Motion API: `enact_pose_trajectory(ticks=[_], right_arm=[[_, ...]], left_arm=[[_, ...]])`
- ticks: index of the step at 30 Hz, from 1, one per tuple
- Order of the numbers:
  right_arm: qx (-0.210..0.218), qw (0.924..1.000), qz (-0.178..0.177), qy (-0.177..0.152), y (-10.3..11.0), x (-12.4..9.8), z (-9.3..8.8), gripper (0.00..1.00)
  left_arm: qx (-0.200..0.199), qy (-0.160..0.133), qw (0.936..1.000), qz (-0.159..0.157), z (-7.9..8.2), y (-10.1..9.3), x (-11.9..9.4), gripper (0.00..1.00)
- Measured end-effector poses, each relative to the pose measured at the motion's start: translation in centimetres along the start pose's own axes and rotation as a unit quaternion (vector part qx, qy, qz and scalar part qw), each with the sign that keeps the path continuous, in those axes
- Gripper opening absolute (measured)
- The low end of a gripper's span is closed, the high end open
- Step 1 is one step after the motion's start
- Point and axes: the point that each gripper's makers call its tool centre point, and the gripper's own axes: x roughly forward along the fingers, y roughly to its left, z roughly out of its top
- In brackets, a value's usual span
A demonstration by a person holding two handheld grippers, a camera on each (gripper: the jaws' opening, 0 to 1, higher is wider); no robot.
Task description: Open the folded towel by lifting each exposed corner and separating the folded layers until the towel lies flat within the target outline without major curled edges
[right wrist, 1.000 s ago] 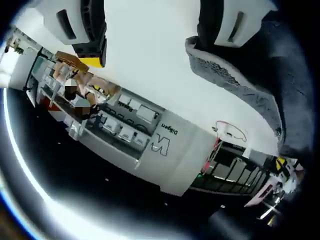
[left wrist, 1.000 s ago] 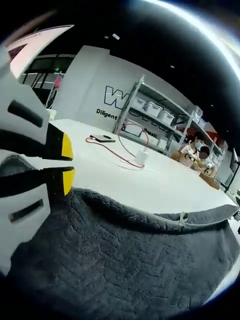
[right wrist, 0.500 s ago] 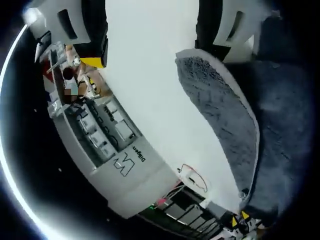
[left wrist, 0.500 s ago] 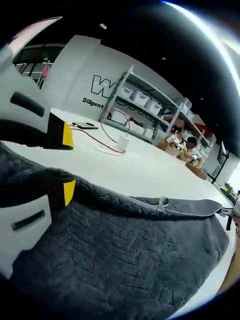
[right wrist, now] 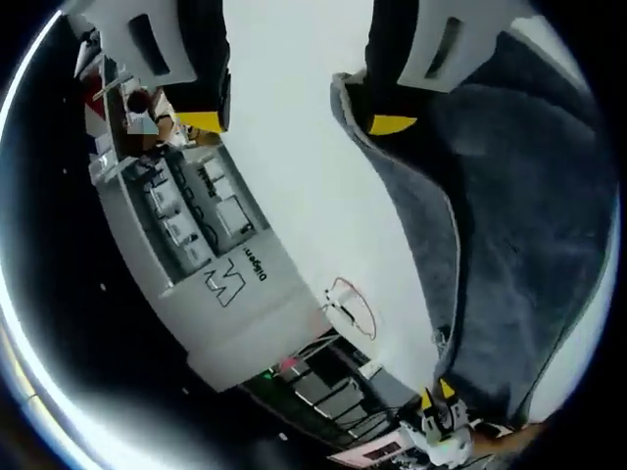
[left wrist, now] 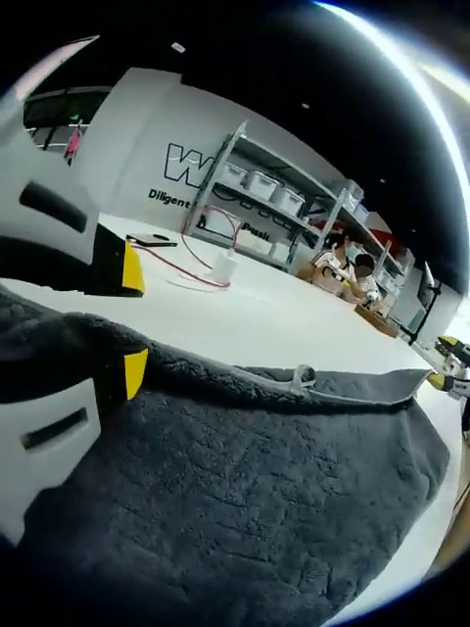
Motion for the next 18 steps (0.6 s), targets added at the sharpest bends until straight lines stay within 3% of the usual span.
enact_pose_trajectory(ticks=[4, 5, 6, 7, 8, 11, 12, 15, 16, 17, 18], right_arm=[[-0.066, 0.9974, 0.018, 0.023, 0.4, -2.1, 1.4, 0.45], [-0.079, 0.9968, 0.008, -0.001, 0.0, -2.4, 2.8, 0.45], [-0.075, 0.9969, 0.008, -0.021, -0.1, -2.6, 3.7, 0.45], [-0.056, 0.9964, 0.008, -0.064, -0.1, -2.9, 5.4, 0.45], [-0.053, 0.9955, 0.005, -0.078, -0.2, -3.0, 6.0, 0.44], [-0.053, 0.9969, 0.005, -0.059, -0.4, -2.9, 5.7, 0.4], [-0.032, 0.9963, 0.018, -0.078, 0.3, -2.5, 6.4, 0.41], [-0.06, 0.9933, 0.044, -0.088, 1.7, -1.7, 7.0, 0.44], [-0.091, 0.9931, 0.035, -0.066, 1.7, -1.3, 6.7, 0.44], [-0.083, 0.9939, 0.038, -0.062, 1.9, -1.1, 6.7, 0.43], [-0.072, 0.9943, 0.048, -0.064, 2.4, -1.2, 7.0, 0.41]], left_arm=[[0.006, -0.008, 0.9999, -0.005, 0.4, -0.2, 0.2, 0.18], [0.007, -0.013, 0.9999, -0.006, 0.8, -0.4, 0.1, 0.17], [0.007, -0.014, 0.9999, -0.006, 0.9, -0.4, 0.1, 0.16], [0.009, -0.016, 0.9998, -0.005, 0.9, -0.3, 0.2, 0.16], [0.01, -0.015, 0.9998, -0.004, 0.9, -0.3, 0.4, 0.16], [0.015, -0.014, 0.9998, -0.008, 1.8, -1.0, 0.6, 0.16], [0.016, -0.021, 0.9995, -0.014, 2.1, -1.0, 1.3, 0.16], [0.027, -0.033, 0.9989, -0.017, 3.5, -1.9, 1.0, 0.16], [0.032, -0.037, 0.9987, -0.011, 4.1, -2.0, 1.0, 0.17], [0.036, -0.039, 0.9986, -0.009, 4.5, -2.1, 0.9, 0.18], [0.05, -0.053, 0.9973, -0.005, 6.0, -2.7, 0.6, 0.2]])
